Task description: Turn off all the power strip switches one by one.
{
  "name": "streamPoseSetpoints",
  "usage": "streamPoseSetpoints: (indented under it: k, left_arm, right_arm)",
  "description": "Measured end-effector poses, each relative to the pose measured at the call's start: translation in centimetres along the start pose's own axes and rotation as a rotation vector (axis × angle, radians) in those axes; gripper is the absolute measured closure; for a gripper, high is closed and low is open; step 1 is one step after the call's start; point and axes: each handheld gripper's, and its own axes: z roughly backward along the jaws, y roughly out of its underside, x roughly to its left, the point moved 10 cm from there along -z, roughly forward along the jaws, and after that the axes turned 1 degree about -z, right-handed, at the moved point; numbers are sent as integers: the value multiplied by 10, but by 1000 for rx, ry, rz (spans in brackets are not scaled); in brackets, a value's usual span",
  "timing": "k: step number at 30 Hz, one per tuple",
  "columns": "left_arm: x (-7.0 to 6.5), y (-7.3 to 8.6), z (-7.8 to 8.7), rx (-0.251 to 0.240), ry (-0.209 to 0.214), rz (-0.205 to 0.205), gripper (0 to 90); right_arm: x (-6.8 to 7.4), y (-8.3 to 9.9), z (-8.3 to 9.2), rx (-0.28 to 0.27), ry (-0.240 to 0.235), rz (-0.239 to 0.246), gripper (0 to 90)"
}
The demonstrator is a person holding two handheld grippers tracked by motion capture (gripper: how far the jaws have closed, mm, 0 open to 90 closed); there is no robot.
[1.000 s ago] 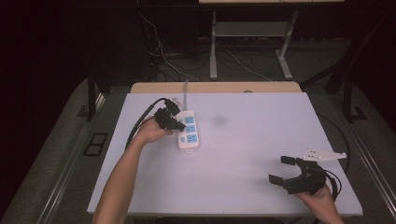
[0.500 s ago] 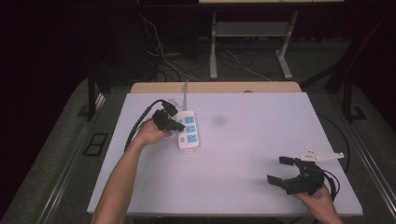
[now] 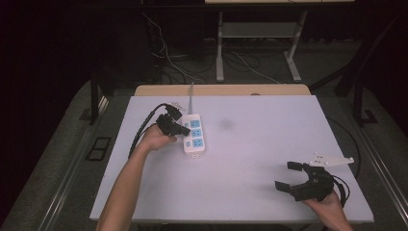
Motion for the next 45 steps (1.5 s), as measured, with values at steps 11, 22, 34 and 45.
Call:
streamPoseSetpoints:
  k: [11,22,34,45]
  left_arm:
    - [0,0,0,-16,-16,15,895]
    - [-4,-13,3,3,-31,-22,892]
    - [9,-26,20,4,-77,-37,892]
    - [14,-36,19,-3,-83,-46,892]
  right_arm:
    - [-1,0,-1,5,2,-3,4]
    - [-4,1,-2,5,7,-9,4]
    - [-5,1,0,1,11,-12,4]
    - [-4,0,0,1,10,-13,4]
